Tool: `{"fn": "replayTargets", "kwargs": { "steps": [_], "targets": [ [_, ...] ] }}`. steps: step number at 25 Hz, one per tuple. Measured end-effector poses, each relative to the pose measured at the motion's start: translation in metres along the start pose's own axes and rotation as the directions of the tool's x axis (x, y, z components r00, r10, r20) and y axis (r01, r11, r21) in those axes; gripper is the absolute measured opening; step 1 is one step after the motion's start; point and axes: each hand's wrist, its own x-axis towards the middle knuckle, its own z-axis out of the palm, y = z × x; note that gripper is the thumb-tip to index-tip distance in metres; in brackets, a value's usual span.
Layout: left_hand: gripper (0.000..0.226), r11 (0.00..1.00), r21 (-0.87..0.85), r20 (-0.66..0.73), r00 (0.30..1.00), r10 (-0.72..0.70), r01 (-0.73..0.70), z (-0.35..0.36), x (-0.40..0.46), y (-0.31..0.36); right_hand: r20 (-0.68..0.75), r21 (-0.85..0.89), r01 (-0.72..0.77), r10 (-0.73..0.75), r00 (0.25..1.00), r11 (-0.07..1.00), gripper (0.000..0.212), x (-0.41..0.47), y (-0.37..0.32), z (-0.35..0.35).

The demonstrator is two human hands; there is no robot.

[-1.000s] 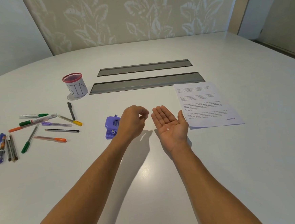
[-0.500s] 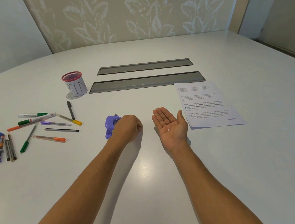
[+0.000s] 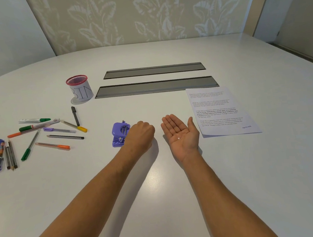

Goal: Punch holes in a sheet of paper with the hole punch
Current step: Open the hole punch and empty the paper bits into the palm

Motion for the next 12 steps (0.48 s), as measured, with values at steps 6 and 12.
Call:
{"fn": "replayTargets", "kwargs": {
  "steps": [6,12],
  "targets": [
    [0.006,1.0,0.014,-0.012,1.0,0.0,0.0,0.0015,-0.0053,0.0043,-0.008,-0.005,-0.002,0.002,1.0,1.0,0.062,-0.0017,0.0005,0.0],
    [0.012,0.979,-0.194,-0.005,0.998,-0.07,0.068,0.0059,-0.0048,0.0028,-0.012,-0.003,-0.008,0.008,1.0,1.0,0.061,-0.0032,0.0016,-0.0007]
  ]
}}
